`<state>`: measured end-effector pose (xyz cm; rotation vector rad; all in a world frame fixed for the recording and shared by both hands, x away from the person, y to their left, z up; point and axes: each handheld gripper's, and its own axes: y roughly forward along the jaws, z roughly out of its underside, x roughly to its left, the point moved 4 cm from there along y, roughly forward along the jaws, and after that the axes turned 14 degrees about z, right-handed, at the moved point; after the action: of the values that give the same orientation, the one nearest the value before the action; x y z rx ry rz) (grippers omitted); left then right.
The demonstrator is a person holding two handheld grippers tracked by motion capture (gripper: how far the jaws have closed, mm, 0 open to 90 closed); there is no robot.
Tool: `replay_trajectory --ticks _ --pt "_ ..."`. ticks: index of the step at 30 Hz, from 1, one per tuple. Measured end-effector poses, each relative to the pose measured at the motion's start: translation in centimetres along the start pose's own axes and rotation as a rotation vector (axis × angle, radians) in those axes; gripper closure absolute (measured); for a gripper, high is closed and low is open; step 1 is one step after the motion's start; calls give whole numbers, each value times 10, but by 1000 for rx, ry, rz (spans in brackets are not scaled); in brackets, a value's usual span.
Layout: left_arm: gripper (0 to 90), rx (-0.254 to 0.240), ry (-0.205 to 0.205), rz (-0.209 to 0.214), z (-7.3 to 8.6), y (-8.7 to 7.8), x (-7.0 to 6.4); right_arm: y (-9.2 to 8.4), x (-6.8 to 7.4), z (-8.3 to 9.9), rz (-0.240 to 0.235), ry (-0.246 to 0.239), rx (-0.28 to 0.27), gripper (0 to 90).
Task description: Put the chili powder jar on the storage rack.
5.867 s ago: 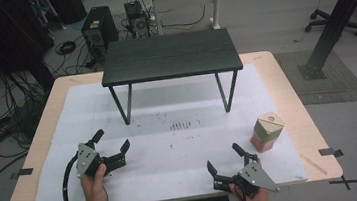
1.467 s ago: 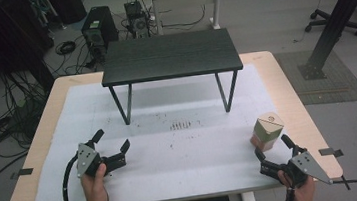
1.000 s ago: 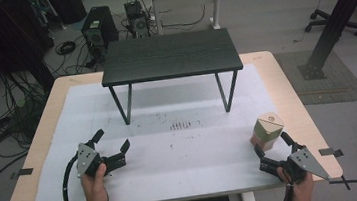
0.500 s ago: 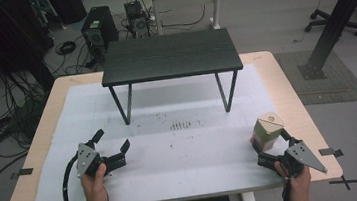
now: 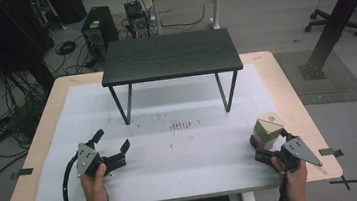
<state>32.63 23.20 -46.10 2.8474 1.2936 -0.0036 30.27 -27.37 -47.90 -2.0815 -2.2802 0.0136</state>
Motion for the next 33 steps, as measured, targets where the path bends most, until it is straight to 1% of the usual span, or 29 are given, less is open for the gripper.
replay_trajectory --ticks 11,15,21,25,33 --pt "4 -1 0 0 0 0 0 7 2 0 4 -3 8 22" --pt "4 -1 0 0 0 0 0 7 2 0 5 2 6 22" --pt "4 -1 1 1 0 0 0 6 2 0 7 -8 0 20" --pt "4 -2 0 0 0 0 0 6 2 0 0 -11 -7 15" --pt "4 -2 1 1 0 0 0 6 3 0 -5 -13 -1 15"
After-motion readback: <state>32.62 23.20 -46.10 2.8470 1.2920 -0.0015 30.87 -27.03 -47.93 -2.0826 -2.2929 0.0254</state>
